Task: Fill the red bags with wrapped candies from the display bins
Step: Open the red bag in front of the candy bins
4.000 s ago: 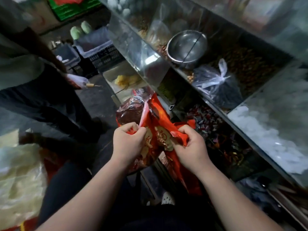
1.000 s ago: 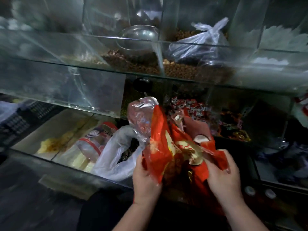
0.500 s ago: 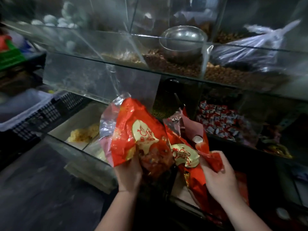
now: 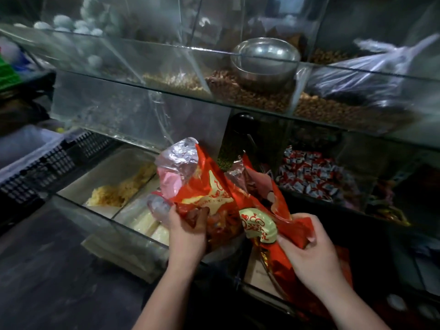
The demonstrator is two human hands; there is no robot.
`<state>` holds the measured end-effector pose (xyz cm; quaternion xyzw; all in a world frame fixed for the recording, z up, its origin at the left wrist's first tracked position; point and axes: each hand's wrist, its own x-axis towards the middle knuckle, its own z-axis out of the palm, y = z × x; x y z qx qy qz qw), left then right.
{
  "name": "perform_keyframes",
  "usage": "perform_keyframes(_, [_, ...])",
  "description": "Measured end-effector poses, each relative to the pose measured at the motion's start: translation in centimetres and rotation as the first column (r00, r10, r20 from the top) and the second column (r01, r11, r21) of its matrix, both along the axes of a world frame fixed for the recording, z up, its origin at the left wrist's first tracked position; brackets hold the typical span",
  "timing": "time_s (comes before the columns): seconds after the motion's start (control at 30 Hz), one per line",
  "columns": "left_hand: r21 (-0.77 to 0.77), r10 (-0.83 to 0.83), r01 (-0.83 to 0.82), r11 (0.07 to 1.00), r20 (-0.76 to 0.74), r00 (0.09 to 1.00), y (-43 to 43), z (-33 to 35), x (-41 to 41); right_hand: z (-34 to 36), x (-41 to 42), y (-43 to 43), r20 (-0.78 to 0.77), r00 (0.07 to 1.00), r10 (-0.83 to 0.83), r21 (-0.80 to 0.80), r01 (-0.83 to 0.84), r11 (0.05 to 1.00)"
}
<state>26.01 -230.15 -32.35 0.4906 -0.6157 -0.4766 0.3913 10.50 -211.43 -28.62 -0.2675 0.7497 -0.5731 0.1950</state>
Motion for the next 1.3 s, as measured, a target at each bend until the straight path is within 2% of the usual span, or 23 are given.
perform_keyframes(0.03, [-0.016, 0.034, -0.034, 0.999, -0.004, 0.999, 1.0, 0.3, 0.3, 0.2, -0.1, 0.1, -0.014, 1.000, -0.001, 0.013, 0.001, 1.000])
perform_keyframes(0.1, [-0.193, 0.128, -0.135, 0.972, -0.048, 0.991, 4.1, 1.0, 0.8, 0.6, -0.2, 0.5, -0.052, 0.998, -0.018, 0.035, 0.019, 0.999])
perform_keyframes(0.13, [-0.282, 0.098, -0.125, 0.951, -0.107, 0.989, 5.9, 1.5, 0.7, 0.7, -0.2, 0.7, -0.071, 0.997, -0.033, 0.037, 0.035, 0.999])
perform_keyframes(0.2, [-0.318, -0.132, 0.086, 0.944, -0.127, 0.983, 8.8, 2.9, -0.6, 1.1, -0.3, 1.1, -0.108, 0.993, -0.056, 0.039, 0.061, 0.997])
perform_keyframes(0.27, [-0.104, -0.328, 0.318, 0.942, -0.103, 0.939, 9.9, 4.5, -3.1, 1.1, -0.6, 1.6, -0.142, 0.988, -0.065, 0.019, 0.068, 0.997])
perform_keyframes(0.3, [0.020, -0.347, 0.350, 0.937, -0.092, 0.933, 9.9, 5.0, -4.2, 1.2, -0.8, 1.8, -0.160, 0.985, -0.059, 0.013, 0.062, 0.998])
perform_keyframes(0.43, [0.175, -0.271, 0.260, 0.949, 0.039, 0.962, 7.2, 6.7, -7.3, 2.0, -2.5, 2.8, -0.156, 0.986, 0.063, 0.013, -0.061, 0.998])
perform_keyframes(0.57, [0.400, -0.320, 0.309, 0.863, -0.040, 0.946, 6.1, 7.3, -9.6, 3.4, -5.6, 3.5, -0.213, 0.964, 0.158, 0.057, -0.149, 0.987])
perform_keyframes(0.63, [0.387, -0.291, 0.309, 0.869, -0.107, 0.951, 7.1, 7.2, -9.8, 4.1, -6.9, 3.8, -0.239, 0.959, 0.151, 0.041, -0.145, 0.989])
perform_keyframes(0.7, [0.267, -0.293, 0.329, 0.906, -0.168, 0.941, 8.9, 6.8, -9.4, 4.7, -7.7, 4.2, -0.238, 0.968, 0.076, -0.039, -0.088, 0.995])
perform_keyframes(0.77, [0.137, -0.347, 0.370, 0.919, -0.165, 0.923, 11.6, 6.1, -8.7, 4.7, -7.9, 4.8, -0.247, 0.969, -0.019, -0.107, -0.008, 0.994])
perform_keyframes(0.83, [0.166, -0.403, 0.430, 0.888, -0.174, 0.899, 14.3, 4.9, -7.9, 3.8, -7.4, 5.5, -0.205, 0.975, -0.083, -0.100, 0.064, 0.993])
perform_keyframes(0.9, [0.249, -0.466, 0.507, 0.825, -0.207, 0.860, 16.0, 4.3, -7.3, 2.7, -6.7, 6.3, -0.096, 0.988, -0.118, -0.031, 0.115, 0.993])
perform_keyframes(0.97, [0.299, -0.503, 0.560, 0.773, -0.249, 0.828, 16.0, 4.4, -6.7, 1.9, -5.8, 7.2, 0.004, 0.996, -0.092, 0.047, 0.092, 0.995])
perform_keyframes(1.03, [0.338, -0.530, 0.559, 0.757, -0.183, 0.828, 15.0, 5.3, -6.2, 1.9, -4.6, 8.0, 0.096, 0.995, -0.023, 0.048, 0.019, 0.999])
perform_keyframes(1.1, [0.375, -0.619, 0.597, 0.709, -0.073, 0.782, 14.2, 6.7, -5.7, 2.7, -3.6, 7.9, 0.136, 0.990, -0.020, -0.008, 0.022, 1.000])
perform_keyframes(1.17, [0.414, -0.731, 0.642, 0.645, 0.090, 0.676, 13.7, 8.2, -5.3, 3.5, -3.1, 7.4, 0.104, 0.990, -0.096, 0.052, 0.091, 0.994])
perform_keyframes(1.23, [0.474, -0.789, 0.636, 0.609, 0.281, 0.547, 13.0, 9.7, -4.4, 4.2, -3.3, 7.0, -0.017, 0.992, -0.126, 0.204, 0.126, 0.971])
perform_keyframes(1.27, [0.446, -0.765, 0.621, 0.644, 0.386, 0.516, 12.5, 10.5, -3.7, 4.3, -3.5, 6.9, -0.078, 0.991, -0.109, 0.274, 0.126, 0.953])
perform_keyframes(1.3, [0.342, -0.676, 0.593, 0.729, 0.498, 0.544, 11.8, 11.2, -3.0, 4.4, -3.6, 7.0, -0.123, 0.989, -0.083, 0.338, 0.120, 0.933])
